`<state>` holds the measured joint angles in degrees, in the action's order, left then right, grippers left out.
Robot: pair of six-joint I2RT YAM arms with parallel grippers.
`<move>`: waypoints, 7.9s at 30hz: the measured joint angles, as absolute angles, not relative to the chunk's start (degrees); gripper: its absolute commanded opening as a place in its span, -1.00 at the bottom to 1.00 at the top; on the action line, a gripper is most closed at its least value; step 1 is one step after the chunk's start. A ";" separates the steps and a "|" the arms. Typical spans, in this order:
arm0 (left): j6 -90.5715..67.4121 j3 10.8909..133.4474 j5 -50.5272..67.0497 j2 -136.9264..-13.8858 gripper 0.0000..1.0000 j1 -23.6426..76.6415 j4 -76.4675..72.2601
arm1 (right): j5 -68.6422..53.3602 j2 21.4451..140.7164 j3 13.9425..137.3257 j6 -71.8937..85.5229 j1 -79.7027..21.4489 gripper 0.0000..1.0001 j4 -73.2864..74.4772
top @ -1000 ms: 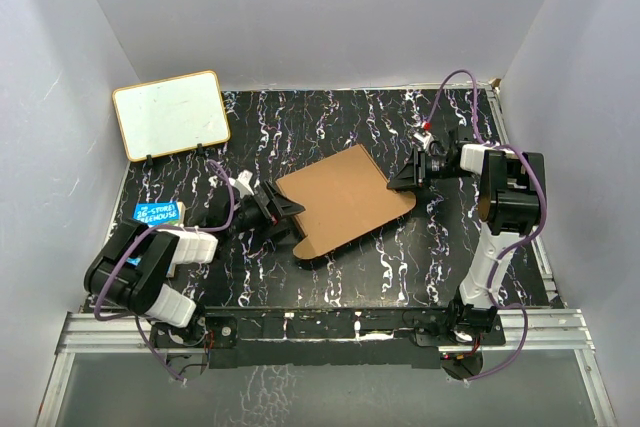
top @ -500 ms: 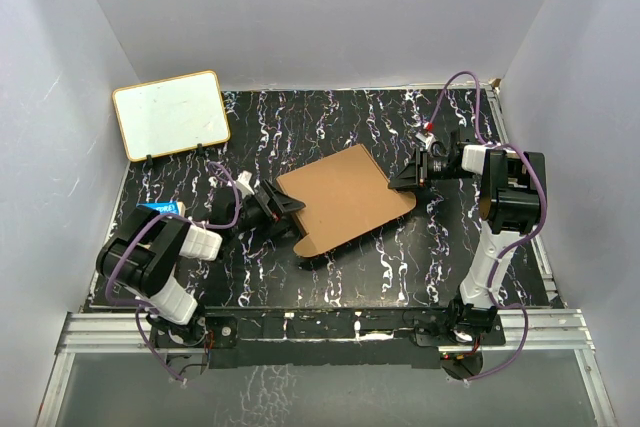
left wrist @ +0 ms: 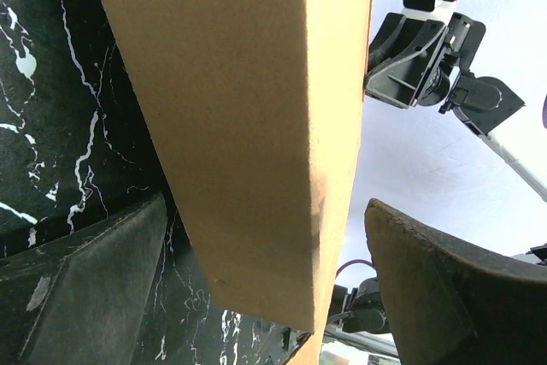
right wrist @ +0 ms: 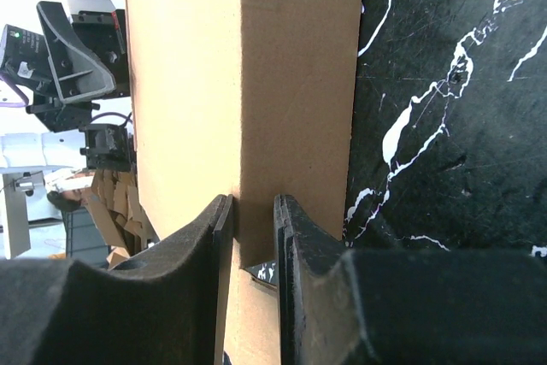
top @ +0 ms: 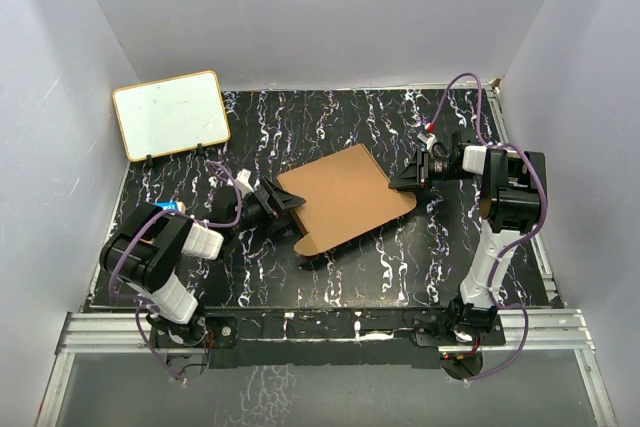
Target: Fold the paper box
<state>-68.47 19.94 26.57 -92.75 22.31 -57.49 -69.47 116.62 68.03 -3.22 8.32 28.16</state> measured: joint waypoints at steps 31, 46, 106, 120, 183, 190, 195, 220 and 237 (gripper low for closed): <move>-77.19 22.24 21.50 -98.02 -0.21 25.36 -63.81 | -70.61 117.49 68.10 -3.29 8.80 -0.04 28.36; -78.70 26.76 19.55 -89.62 -0.45 25.10 -51.48 | -63.94 109.27 79.48 -19.27 12.03 0.69 42.15; -101.56 55.90 30.39 -91.02 -0.50 20.36 -7.57 | -12.16 80.62 63.88 -68.20 -36.14 0.29 18.85; -103.00 54.48 31.46 -91.53 0.94 19.25 -15.88 | -11.79 80.77 63.96 -63.57 -35.86 -0.11 18.13; -48.38 44.03 32.16 -75.07 0.78 14.46 -6.76 | -57.76 111.22 55.33 46.11 -6.07 0.93 -11.81; -48.36 44.31 32.18 -77.36 0.77 14.74 -6.33 | -53.08 112.22 60.25 35.14 -6.37 0.97 -0.54; -46.44 46.15 32.01 -77.91 0.77 14.74 -3.44 | -48.71 111.68 63.64 29.76 -6.42 0.97 6.63; -41.58 47.37 34.00 -83.50 0.57 14.98 -1.65 | -47.94 89.97 55.57 -11.25 -1.52 -0.57 21.91; -38.96 56.71 32.23 -100.82 0.33 20.86 1.15 | -41.54 105.30 66.11 -19.70 -15.53 -0.79 30.50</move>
